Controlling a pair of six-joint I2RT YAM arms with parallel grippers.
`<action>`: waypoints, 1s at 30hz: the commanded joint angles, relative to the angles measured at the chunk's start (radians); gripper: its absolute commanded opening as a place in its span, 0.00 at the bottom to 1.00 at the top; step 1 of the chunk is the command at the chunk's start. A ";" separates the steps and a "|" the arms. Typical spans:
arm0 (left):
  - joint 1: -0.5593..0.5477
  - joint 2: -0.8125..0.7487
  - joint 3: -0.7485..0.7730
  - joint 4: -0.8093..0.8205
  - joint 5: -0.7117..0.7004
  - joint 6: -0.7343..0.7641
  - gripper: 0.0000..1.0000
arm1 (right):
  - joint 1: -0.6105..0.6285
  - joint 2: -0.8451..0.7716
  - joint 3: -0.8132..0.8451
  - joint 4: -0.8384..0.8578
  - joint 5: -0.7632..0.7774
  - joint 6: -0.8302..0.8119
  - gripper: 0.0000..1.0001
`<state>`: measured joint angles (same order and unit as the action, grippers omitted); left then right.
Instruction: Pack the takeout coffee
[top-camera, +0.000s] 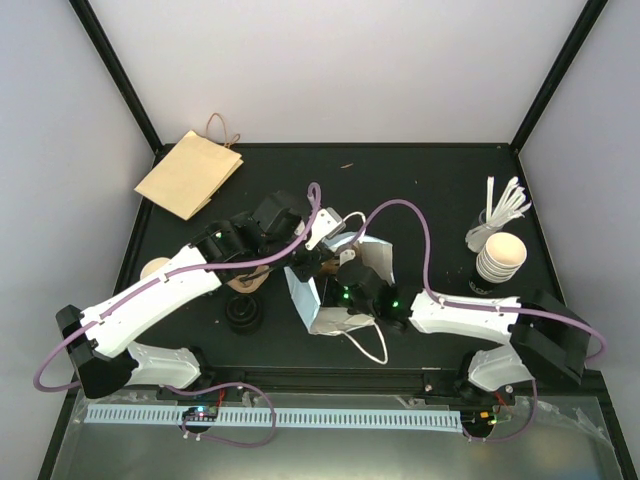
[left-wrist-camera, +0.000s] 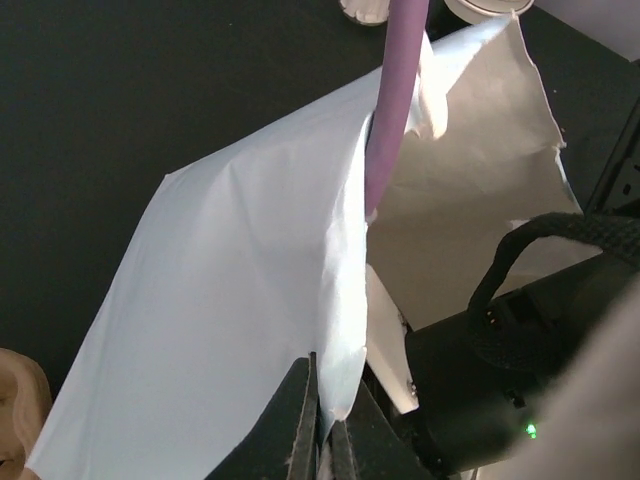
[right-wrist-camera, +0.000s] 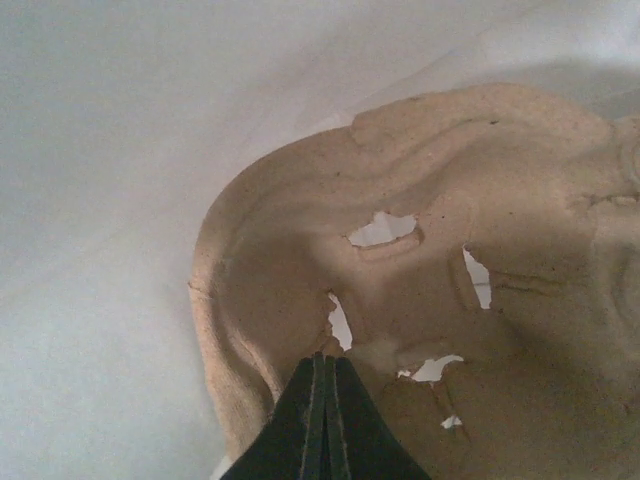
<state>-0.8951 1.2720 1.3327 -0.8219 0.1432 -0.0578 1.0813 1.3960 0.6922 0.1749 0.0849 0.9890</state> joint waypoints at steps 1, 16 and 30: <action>-0.023 -0.019 0.028 -0.045 0.072 0.048 0.02 | -0.029 -0.060 0.023 -0.113 0.008 0.206 0.01; -0.064 -0.044 -0.018 0.039 0.033 0.074 0.02 | -0.029 -0.105 0.060 -0.209 -0.066 0.465 0.01; -0.065 -0.070 -0.001 0.038 0.022 0.064 0.02 | -0.029 0.042 0.040 -0.173 -0.065 0.551 0.01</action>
<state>-0.9398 1.2526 1.3041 -0.8276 0.1154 -0.0113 1.0599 1.4109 0.7265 0.0235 -0.0025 1.4872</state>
